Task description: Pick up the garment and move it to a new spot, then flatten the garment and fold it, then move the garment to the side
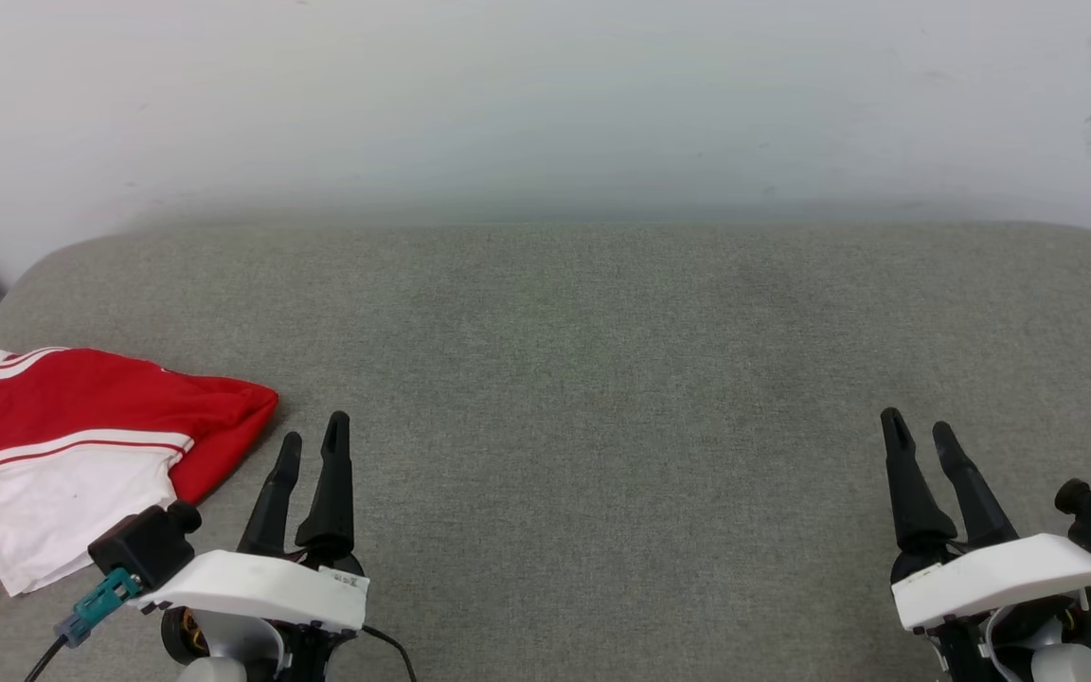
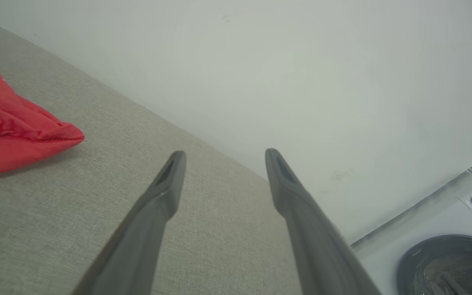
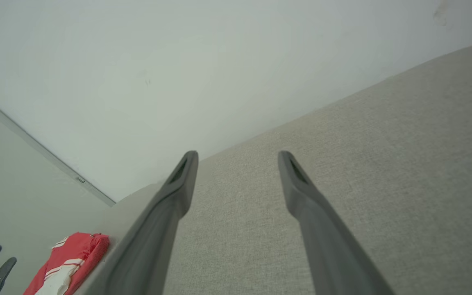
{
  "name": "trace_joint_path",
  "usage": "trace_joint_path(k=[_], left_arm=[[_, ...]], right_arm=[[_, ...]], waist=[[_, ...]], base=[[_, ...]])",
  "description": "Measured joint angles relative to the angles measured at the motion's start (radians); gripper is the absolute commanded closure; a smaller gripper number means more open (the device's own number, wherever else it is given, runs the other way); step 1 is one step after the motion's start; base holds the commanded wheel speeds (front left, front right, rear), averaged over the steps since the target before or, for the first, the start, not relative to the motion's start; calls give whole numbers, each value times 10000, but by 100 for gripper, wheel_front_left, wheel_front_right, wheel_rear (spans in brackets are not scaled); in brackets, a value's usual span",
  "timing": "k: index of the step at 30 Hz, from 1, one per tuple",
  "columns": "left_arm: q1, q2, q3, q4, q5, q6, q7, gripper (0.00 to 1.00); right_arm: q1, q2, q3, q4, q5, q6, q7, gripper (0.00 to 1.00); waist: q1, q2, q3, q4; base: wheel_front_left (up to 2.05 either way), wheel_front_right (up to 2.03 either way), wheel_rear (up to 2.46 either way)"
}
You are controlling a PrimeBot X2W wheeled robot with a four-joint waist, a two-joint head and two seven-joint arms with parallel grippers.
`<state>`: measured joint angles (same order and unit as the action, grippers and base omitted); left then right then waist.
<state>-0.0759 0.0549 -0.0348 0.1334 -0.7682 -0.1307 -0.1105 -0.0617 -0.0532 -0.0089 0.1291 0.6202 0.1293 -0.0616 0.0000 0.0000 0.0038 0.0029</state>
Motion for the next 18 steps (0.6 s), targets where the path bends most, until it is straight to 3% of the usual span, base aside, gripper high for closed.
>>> trace_joint_path(k=[18], left_arm=[[0,40,134,472,2581,2,-487,0]], right_arm=[[10,8,-44,-311,-2556,0,100,0]], waist=[[0,0,-37,-3]], base=[[0,0,0]])
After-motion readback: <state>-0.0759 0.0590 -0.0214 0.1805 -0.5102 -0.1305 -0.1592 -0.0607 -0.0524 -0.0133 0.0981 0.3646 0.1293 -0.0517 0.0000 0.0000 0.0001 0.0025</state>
